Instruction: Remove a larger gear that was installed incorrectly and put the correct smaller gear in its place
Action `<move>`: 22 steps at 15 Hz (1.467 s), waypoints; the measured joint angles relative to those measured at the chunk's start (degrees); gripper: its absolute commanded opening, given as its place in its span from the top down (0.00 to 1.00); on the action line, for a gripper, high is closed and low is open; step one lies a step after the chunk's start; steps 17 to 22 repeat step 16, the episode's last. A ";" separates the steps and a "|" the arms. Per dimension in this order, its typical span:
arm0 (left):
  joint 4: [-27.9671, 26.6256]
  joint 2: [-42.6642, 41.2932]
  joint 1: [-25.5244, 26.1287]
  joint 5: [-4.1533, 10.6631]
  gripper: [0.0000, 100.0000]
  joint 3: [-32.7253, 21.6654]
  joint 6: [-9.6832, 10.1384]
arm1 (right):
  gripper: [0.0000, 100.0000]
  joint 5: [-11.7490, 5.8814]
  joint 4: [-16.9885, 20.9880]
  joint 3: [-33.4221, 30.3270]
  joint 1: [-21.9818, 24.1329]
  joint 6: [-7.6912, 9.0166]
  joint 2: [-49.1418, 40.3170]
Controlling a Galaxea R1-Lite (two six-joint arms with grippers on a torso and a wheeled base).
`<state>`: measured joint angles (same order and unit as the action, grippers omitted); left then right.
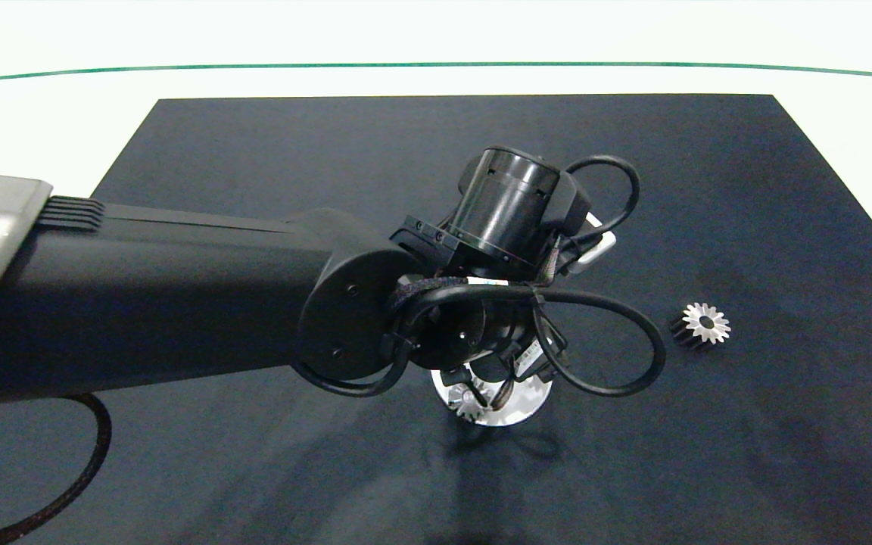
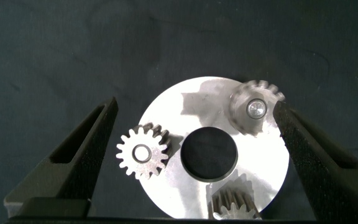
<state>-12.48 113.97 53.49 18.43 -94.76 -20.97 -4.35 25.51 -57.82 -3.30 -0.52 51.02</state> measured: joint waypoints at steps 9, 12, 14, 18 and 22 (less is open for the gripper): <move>-2.62 -13.95 -3.39 1.08 0.00 5.18 3.08 | 0.00 -0.30 -0.07 -0.02 2.40 -1.32 -1.27; -2.91 -24.86 -11.17 1.33 0.00 12.12 3.36 | 0.00 -1.49 -0.07 -0.17 5.30 -0.27 -3.17; -2.93 -31.94 -19.15 1.38 0.00 16.75 3.36 | 0.00 -2.23 -0.07 -0.22 8.73 0.79 -4.79; -2.93 -39.47 -27.83 1.38 0.00 20.61 3.30 | 0.00 -2.62 -0.09 -0.15 12.62 1.05 -7.03; -2.93 -39.47 -27.83 1.38 0.00 20.61 3.30 | 0.00 -2.62 -0.09 -0.15 12.62 1.05 -7.03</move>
